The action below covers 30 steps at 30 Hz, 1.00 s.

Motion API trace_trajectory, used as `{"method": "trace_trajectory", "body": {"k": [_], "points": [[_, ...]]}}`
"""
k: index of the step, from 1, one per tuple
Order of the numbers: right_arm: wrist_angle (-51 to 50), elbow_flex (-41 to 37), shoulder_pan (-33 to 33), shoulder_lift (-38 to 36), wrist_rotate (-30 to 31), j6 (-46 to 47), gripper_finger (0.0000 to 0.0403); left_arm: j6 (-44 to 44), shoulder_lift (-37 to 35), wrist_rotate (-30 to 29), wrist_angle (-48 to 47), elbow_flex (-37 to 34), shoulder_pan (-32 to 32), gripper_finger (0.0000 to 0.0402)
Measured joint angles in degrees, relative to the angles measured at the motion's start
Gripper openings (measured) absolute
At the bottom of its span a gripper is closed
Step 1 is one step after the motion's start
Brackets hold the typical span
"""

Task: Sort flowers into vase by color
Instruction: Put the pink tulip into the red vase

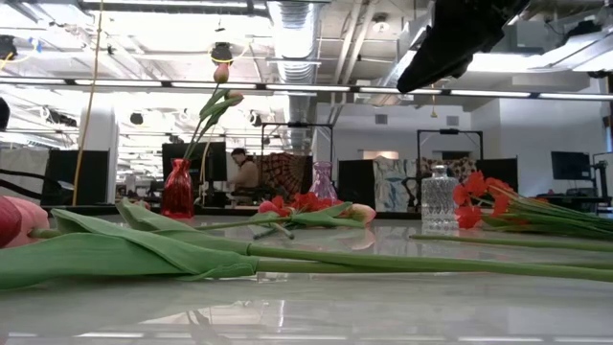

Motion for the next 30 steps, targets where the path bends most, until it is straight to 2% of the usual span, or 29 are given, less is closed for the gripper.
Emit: {"method": "trace_trajectory", "body": {"k": [18, 30], "points": [[-0.02, 0.0, 0.0, 0.0, 0.08, 0.16, 0.0097, 1.17, -0.01, -0.68, 2.75, -4.23, 0.0, 0.0204], [-0.19, 0.0, 0.0, 0.0, 0.08, 0.14, 0.0097, 2.16, 0.0, -1.69, 2.52, -4.28, 0.02, 0.0108]]}}
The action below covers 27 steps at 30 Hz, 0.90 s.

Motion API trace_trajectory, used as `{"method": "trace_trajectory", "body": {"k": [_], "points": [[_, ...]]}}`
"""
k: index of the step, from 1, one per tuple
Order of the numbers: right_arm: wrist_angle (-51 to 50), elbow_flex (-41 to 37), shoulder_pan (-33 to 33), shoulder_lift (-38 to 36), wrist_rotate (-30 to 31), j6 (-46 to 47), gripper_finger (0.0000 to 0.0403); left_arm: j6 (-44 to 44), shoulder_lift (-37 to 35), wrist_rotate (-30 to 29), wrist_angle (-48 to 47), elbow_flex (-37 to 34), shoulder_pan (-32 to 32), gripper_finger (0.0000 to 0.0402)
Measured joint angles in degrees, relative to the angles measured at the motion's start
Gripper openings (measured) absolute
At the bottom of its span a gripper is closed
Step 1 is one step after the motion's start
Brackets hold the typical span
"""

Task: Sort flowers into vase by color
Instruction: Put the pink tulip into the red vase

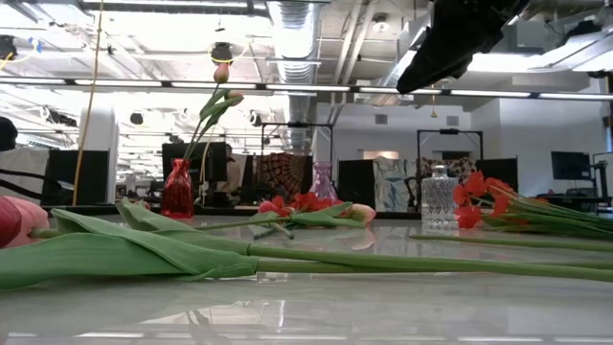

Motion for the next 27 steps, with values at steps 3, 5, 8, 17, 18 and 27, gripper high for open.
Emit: {"method": "trace_trajectory", "body": {"k": [3, 5, 8, 17, 18, 27], "points": [[0.0, 0.0, 0.01, 0.0, 0.0, -0.01, 0.0097, -0.01, 0.0, 0.04, 0.2, 0.0, 0.0, 0.0088], [0.0, 0.0, 0.01, 0.0, 0.0, -0.01, 0.0097, -0.2, 0.0, 0.04, 0.2, 0.0, 0.0, 0.0074], [-0.02, 0.0, 0.01, 0.0, 0.0, -0.01, 0.0097, -0.24, 0.0, 0.0, 0.22, 0.0, 0.0, 0.0049], [-0.02, 0.0, -0.01, 0.0, -0.09, -0.09, 0.0097, 2.27, -0.43, 0.04, -0.72, 2.42, 0.06, 0.0002], [-0.01, 0.0, -0.01, 0.0, -0.09, -0.15, 0.0097, 2.83, -0.76, 0.31, -1.85, 3.47, 0.28, 0.0002], [1.16, 0.02, -0.12, 0.0, -0.1, -0.11, 0.0097, 11.28, -7.01, -6.3, -15.23, 14.83, 4.82, 0.0]]}}
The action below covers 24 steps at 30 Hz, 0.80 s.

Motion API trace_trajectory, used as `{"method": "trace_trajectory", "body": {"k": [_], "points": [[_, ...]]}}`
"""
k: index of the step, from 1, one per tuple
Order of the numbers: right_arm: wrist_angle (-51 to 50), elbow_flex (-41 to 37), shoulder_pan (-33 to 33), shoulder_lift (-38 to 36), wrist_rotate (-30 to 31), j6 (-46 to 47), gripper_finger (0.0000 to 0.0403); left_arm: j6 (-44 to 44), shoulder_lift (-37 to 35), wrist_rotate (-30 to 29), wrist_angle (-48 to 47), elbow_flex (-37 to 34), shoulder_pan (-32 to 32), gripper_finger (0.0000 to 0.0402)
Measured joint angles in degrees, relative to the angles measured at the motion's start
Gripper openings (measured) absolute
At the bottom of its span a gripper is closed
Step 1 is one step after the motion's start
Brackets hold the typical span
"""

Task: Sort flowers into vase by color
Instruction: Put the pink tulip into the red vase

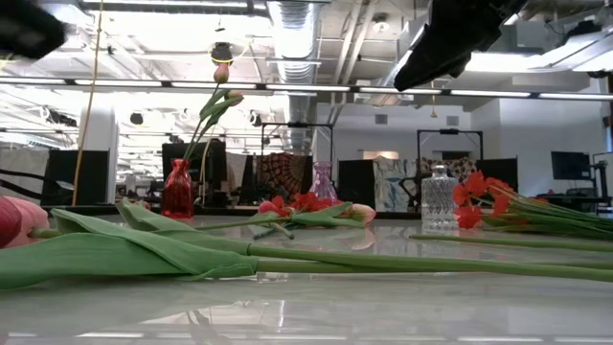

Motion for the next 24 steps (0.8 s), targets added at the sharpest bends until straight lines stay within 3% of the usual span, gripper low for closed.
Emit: {"method": "trace_trajectory", "body": {"k": [5, 13, 24], "points": [[0.61, 0.0, 0.0, 0.0, 0.01, 0.21, 0.0097, 9.87, -2.43, -12.85, -6.25, 4.98, 5.07, 0.0], [0.57, 0.0, 0.44, 0.0, -0.01, 0.68, 0.0097, 22.35, -2.46, -24.51, -9.08, 6.46, 10.26, 0.0], [0.51, 0.0, 0.44, 0.0, 0.0, 0.61, 0.0097, 30.73, -2.34, -27.74, -11.29, 6.46, 12.57, 0.0]]}}
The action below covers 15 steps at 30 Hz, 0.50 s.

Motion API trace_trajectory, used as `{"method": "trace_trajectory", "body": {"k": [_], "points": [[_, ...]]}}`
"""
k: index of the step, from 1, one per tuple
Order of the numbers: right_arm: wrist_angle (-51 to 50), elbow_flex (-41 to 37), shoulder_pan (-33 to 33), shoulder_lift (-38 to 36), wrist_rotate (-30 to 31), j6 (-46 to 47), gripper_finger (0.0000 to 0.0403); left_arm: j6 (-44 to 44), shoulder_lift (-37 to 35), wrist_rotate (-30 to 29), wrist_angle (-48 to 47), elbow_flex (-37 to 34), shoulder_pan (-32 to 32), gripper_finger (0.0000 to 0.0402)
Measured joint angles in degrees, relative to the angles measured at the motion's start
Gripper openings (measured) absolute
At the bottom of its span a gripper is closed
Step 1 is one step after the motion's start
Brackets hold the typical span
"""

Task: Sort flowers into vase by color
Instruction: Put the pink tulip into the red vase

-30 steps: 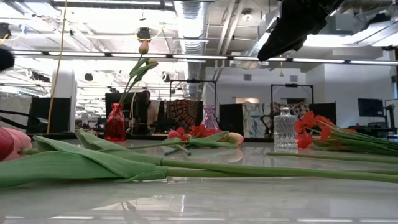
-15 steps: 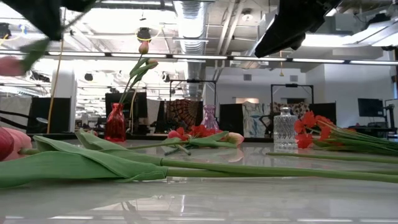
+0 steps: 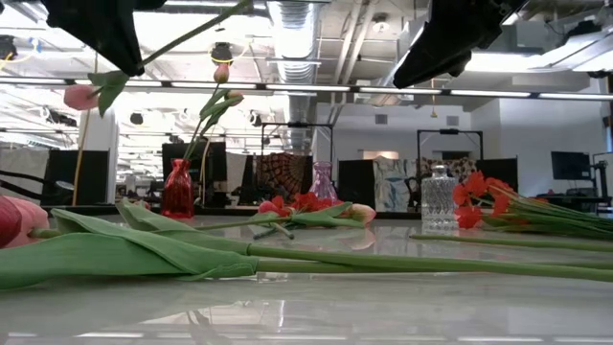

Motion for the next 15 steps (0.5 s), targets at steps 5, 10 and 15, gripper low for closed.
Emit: {"method": "trace_trajectory", "body": {"k": [5, 10, 15], "points": [[-0.01, 0.0, 0.0, 0.0, 0.01, 0.0, 0.0097, 4.03, 0.0, -2.38, -1.03, 0.0, 1.11, 0.0], [-0.01, 0.0, 0.07, 0.0, 0.01, -0.04, 0.0097, 10.8, 0.0, -3.43, 0.07, 0.0, 3.48, 0.0], [0.01, 0.0, -0.22, 0.0, 0.03, -1.48, 0.0097, 10.74, 0.0, -3.49, 2.78, 0.0, 5.08, 0.0]]}}
